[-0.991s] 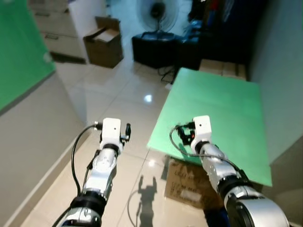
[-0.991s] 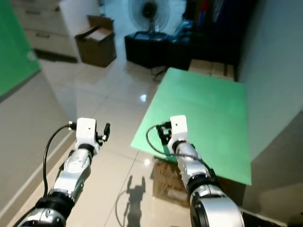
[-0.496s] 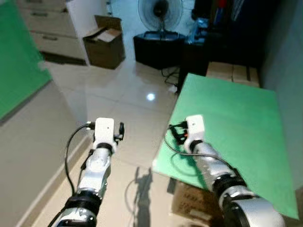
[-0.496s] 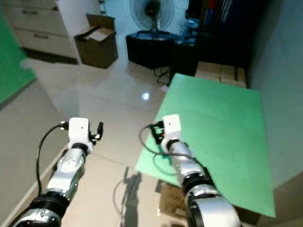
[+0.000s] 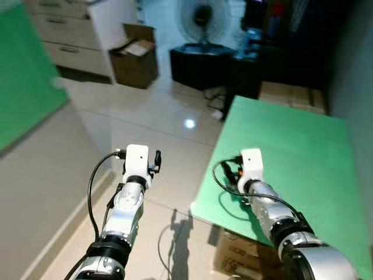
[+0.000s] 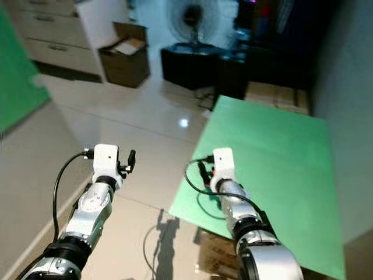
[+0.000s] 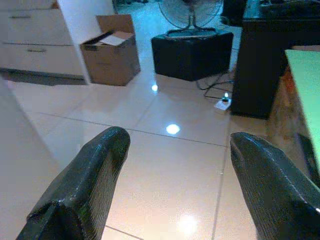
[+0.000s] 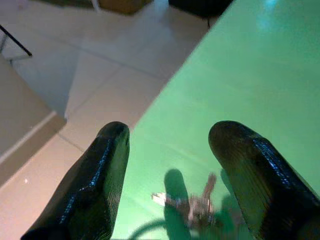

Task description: Hang keys on a hook

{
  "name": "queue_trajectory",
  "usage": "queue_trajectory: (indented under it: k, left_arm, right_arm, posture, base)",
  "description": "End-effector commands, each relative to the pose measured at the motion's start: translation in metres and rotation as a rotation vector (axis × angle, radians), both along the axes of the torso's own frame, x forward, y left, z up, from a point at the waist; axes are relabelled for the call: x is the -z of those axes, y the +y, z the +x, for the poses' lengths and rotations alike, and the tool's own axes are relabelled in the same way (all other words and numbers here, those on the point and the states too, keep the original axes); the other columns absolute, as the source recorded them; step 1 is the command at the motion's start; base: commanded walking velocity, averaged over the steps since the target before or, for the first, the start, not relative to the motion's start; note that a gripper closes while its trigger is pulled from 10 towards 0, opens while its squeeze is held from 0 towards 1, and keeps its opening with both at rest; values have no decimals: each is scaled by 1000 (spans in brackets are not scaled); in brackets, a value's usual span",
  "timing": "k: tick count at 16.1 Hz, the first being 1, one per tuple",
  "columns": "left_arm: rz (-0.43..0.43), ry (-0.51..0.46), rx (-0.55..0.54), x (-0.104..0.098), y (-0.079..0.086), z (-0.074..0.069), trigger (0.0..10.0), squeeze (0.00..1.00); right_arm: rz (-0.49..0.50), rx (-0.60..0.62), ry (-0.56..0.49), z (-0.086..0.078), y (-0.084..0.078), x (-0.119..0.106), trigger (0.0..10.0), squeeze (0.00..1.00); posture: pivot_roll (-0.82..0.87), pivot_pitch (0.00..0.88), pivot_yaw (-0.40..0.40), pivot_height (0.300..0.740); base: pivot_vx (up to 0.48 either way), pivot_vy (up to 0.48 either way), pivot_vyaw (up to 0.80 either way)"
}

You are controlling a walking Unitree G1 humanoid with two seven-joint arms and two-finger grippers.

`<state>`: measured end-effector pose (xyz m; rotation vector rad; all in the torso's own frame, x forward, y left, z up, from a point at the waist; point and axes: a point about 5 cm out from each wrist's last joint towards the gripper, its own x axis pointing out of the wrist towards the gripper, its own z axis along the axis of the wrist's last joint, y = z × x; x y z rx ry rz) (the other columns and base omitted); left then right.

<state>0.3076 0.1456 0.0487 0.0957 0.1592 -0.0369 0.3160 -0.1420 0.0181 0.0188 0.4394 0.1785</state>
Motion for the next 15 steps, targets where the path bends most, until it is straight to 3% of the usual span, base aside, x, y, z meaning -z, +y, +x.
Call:
queue_trajectory:
  k: [1,5,8,12,15]
  left_arm:
    - [19,-2,21,-2,2,-1,10000,0]
    - [87,8,42,-3,26,-9,10000,0]
    - [108,2,39,-7,36,-11,10000,0]
    - [122,9,45,-8,41,-15,10000,0]
    - [127,11,41,-10,44,-15,10000,0]
  right_arm:
    - [-18,36,49,-2,-6,5,10000,0]
    - [-198,-22,183,-16,-14,23,10000,0]
    - [-271,-83,235,-22,-11,30,10000,0]
    - [-298,-86,280,-28,-12,36,10000,0]
    - [-190,72,335,-33,-21,41,10000,0]
  posture:
    - [-67,14,68,740]
    - [-26,33,116,740]
    - [-12,27,123,740]
    - [-12,22,126,740]
    - [-13,25,131,740]
  base:
    - [0,0,0]
    - [0,0,0]
    - [0,0,0]
    - [0,0,0]
    - [0,0,0]
